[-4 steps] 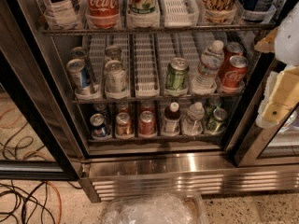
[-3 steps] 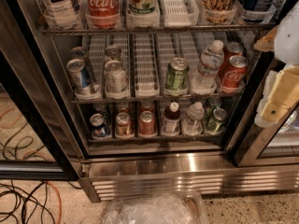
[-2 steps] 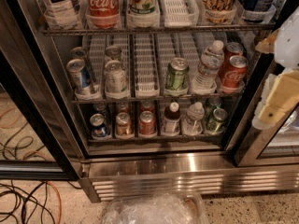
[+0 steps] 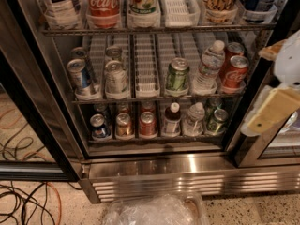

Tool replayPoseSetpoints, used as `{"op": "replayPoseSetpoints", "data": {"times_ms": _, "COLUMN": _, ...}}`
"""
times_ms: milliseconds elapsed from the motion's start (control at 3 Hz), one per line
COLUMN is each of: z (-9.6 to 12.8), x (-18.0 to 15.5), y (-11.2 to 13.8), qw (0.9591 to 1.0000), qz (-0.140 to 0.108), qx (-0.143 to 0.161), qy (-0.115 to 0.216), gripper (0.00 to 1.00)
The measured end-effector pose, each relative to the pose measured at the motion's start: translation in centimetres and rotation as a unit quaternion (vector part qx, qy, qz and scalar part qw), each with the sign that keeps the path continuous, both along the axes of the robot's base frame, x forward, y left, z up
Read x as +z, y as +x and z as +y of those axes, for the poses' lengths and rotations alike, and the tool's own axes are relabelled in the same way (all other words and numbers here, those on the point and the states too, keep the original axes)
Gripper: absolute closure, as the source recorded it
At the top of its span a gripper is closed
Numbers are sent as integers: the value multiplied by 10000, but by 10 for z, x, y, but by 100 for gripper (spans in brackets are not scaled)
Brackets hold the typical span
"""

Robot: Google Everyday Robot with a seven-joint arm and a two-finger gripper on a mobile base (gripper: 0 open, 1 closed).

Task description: Pick green can from bottom shelf of fridge

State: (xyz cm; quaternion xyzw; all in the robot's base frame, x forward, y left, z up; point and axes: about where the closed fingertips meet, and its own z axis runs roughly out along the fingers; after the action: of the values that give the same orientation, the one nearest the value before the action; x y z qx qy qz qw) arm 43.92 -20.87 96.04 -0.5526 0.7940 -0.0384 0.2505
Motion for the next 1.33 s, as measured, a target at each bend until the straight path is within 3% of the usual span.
{"op": "replayPoseSetpoints", "data": {"times_ms": 667, "z": 18, "x": -39, "y": 1, "qw": 9958, "qz": -759, "qx": -263, "qy": 433, "gripper": 0}}
{"op": "replayPoseSetpoints", "data": {"times_ms": 1000, "z": 17, "x": -34, "y": 15, "qw": 9923, "qz": -1089, "qx": -346, "qy": 473, "gripper": 0}}
{"op": "replayPoseSetpoints", "data": {"times_ms": 1333, "z": 17, "x": -34, "y": 15, "qw": 9923, "qz": -1089, "qx": -346, "qy": 473, "gripper": 0}}
